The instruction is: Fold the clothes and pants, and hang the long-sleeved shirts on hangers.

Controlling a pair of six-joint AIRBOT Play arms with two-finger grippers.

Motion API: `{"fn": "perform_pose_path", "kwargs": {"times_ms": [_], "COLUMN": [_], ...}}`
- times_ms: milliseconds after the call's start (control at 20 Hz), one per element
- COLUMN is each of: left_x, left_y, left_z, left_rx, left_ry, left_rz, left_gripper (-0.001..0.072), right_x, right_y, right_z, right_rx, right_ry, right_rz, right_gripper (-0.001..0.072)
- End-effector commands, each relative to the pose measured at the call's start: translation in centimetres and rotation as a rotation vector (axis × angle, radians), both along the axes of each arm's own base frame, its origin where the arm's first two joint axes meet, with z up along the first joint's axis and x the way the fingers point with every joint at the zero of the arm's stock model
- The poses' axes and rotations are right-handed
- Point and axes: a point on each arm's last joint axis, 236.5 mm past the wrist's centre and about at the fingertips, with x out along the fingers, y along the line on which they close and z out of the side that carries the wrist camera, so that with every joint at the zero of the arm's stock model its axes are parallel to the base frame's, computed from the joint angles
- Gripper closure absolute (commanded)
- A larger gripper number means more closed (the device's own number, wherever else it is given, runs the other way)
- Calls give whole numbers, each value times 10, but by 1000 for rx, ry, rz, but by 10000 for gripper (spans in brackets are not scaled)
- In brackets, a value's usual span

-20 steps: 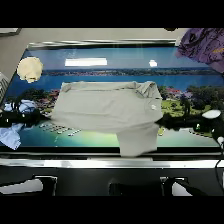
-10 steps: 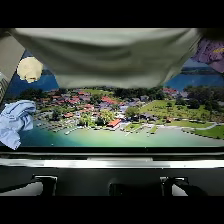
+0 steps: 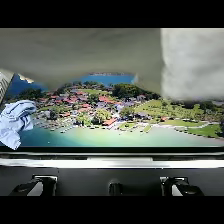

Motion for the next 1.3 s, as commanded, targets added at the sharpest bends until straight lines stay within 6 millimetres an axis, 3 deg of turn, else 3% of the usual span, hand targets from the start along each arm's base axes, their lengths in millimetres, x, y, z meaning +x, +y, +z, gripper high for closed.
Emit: {"fn": "perform_pose_path", "kwargs": {"times_ms": [0, 100, 200, 250, 300, 400, 550, 650, 750, 850, 950, 1100, 1250], "left_x": [-25, -2, 38, 65, 92, 146, 210, 246, 273, 291, 300, 294, 269], "left_y": [1, 4, 11, 15, 17, 20, 27, 31, 35, 37, 36, 31, 22], "left_z": [-18, -48, -91, -124, -160, -249, -395, -475, -535, -573, -591, -599, -610], "left_rx": [-5, -10, -13, -5, -8, -35, -70, -99, -122, -129, -130, -130, -144], "left_ry": [78, 198, 352, 454, 551, 764, 1036, 1124, 1153, 1148, 1140, 1176, 1292], "left_rz": [29, 20, 8, -5, -33, -80, -114, -110, -90, -71, -63, -77, -113], "left_gripper": [691, 690, 690, 691, 690, 691, 691, 691, 691, 691, 691, 690, 690], "right_x": [-20, 13, 66, 96, 123, 177, 247, 286, 320, 343, 354, 350, 330], "right_y": [-2, -2, 8, 15, 22, 27, 21, 13, 6, -1, -5, -12, -13], "right_z": [-9, -43, -100, -137, -171, -248, -368, -444, -508, -559, -593, -618, -628], "right_rx": [34, 73, 128, 153, 180, 205, 215, 248, 287, 317, 332, 300, 280], "right_ry": [43, 183, 398, 519, 627, 835, 1076, 1183, 1238, 1261, 1280, 1330, 1427], "right_rz": [-15, 7, 72, 117, 156, 202, 212, 190, 156, 124, 101, 80, 71], "right_gripper": [682, 682, 682, 682, 682, 682, 681, 681, 681, 681, 681, 681, 681]}}
